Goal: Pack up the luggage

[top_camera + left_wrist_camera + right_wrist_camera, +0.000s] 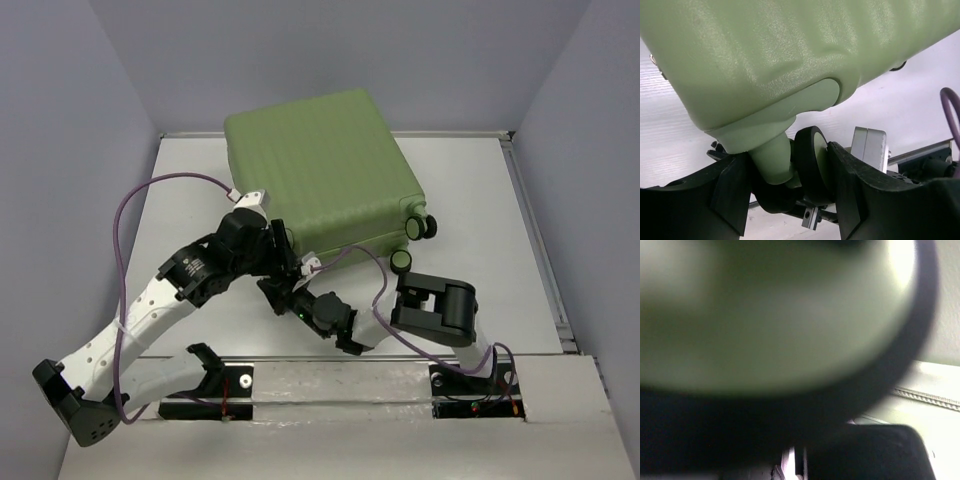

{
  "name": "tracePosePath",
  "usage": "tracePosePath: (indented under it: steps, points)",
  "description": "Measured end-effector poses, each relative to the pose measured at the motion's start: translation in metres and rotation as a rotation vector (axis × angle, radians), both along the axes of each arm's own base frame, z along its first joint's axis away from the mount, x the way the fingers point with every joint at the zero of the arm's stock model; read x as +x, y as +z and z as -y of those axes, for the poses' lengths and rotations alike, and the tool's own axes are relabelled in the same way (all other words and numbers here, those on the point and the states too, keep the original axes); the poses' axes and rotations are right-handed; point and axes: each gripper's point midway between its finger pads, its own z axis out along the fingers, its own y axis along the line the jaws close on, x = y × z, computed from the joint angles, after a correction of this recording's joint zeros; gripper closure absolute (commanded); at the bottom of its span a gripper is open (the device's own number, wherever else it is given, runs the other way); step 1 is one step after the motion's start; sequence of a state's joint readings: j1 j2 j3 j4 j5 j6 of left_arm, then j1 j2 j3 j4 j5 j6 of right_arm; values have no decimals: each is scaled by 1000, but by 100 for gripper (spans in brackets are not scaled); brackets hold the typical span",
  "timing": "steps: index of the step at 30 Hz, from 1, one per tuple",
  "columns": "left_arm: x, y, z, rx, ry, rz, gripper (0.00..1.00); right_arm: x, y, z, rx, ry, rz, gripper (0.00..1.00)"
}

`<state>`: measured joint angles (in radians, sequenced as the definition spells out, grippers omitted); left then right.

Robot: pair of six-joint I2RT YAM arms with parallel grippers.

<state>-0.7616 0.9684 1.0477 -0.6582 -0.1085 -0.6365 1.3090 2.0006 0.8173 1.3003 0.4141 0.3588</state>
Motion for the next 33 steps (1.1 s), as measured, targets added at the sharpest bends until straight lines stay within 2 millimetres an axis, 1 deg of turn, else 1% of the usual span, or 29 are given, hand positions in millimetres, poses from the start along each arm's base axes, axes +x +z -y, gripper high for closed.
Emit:
tracePosePath:
  steps: [1, 2, 3, 4, 5, 6, 7, 8, 9, 10, 11, 12, 13, 14, 15, 16, 18, 19, 21, 22, 23, 24, 28, 29, 30, 33]
  points:
    - [1, 1, -3, 3, 10, 8, 94, 3, 0, -4, 18, -10, -5, 93]
    - [2, 3, -5, 1, 17, 17, 94, 5, -1, -7, 39, -21, -13, 88]
    - [2, 5, -6, -3, 20, 20, 94, 6, -2, -7, 49, -27, -18, 80]
    - [1, 5, -6, -6, 20, 22, 94, 6, -3, -6, 53, -30, -22, 71]
    - [1, 6, -4, -22, 18, 23, 94, 5, -3, -5, 61, -31, -29, 48]
    - [1, 7, -1, -40, 14, 27, 94, -3, -5, -4, 61, -7, -37, 39]
    - [1, 8, 1, -54, 13, 34, 94, -16, -9, -1, 57, 28, -56, 32]
    - [1, 9, 3, -77, 15, 41, 94, -31, -14, 4, 43, 60, -63, 22]
    - [1, 10, 5, -104, 20, 51, 94, -47, -21, 11, 11, 93, -72, 19]
    - [2, 14, 8, -144, 24, 70, 94, -69, -35, 23, -43, 143, -83, 16]
    - [1, 16, 11, -188, 27, 86, 94, -80, -43, 33, -77, 162, -86, 11]
    - [1, 17, 13, -215, 30, 97, 94, -92, -48, 43, -105, 185, -90, 9]
    - [1, 17, 14, -240, 35, 106, 94, -104, -54, 63, -158, 202, -93, 7]
    - [1, 16, 15, -277, 42, 120, 94, -104, -50, 71, -163, 198, -95, 6]
    - [1, 17, 15, -305, 50, 134, 92, -99, -34, 79, -154, 173, -89, 2]
    - [1, 17, 15, -322, 54, 141, 91, -95, -15, 82, -128, 157, -80, 0]
    - [1, 18, 15, -356, 64, 152, 86, -85, 27, 86, -62, 115, -61, 0]
    - [1, 18, 16, -365, 65, 153, 81, -80, 55, 90, -18, 91, -42, 0]
    - [1, 19, 16, -381, 68, 157, 74, -71, 82, 97, 20, 60, -22, 0]
    - [1, 19, 17, -386, 69, 157, 70, -66, 89, 99, 15, 46, -13, 0]
    - [1, 19, 17, -395, 71, 160, 64, -59, 98, 101, 17, 25, -4, 0]
    - [1, 19, 17, -401, 72, 161, 61, -50, 104, 103, 9, 2, 4, 0]
    - [1, 19, 16, -420, 79, 168, 57, -15, 117, 103, -52, -79, 23, 0]
    - [1, 19, 16, -423, 80, 169, 56, -12, 119, 102, -58, -82, 25, 0]
    - [1, 19, 16, -429, 83, 170, 54, -2, 122, 101, -69, -97, 30, 0]
    - [1, 19, 15, -435, 89, 173, 52, 8, 115, 97, -110, -90, 30, 5]
